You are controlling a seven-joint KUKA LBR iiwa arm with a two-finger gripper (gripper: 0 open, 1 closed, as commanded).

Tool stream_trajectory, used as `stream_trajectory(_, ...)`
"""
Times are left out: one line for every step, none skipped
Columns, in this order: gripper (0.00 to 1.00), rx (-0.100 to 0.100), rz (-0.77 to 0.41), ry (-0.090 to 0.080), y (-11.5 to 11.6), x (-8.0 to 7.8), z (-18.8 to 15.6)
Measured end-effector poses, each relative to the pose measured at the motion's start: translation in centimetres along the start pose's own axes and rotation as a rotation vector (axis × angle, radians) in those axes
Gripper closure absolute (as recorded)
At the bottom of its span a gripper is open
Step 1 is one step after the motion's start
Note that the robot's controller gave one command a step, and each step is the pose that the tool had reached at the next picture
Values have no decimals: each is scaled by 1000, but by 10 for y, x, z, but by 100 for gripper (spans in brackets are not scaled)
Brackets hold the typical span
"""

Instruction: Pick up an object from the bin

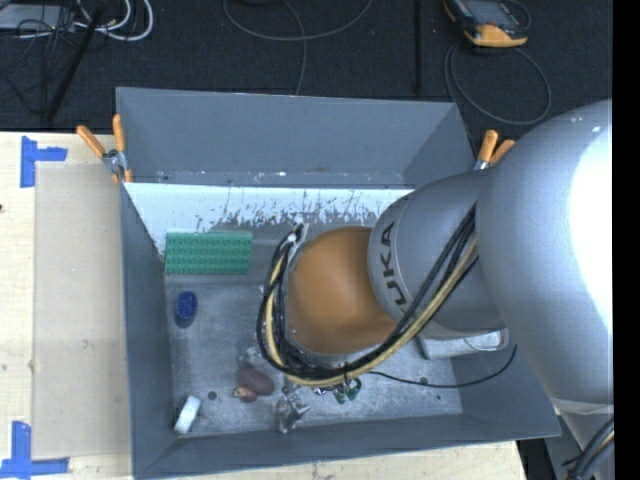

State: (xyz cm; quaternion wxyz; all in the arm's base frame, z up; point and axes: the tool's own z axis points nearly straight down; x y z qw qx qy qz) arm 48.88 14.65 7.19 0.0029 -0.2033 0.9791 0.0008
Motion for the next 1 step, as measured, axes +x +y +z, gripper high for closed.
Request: stream_trajectory(0,-1,-229,5,7,-7,-22)
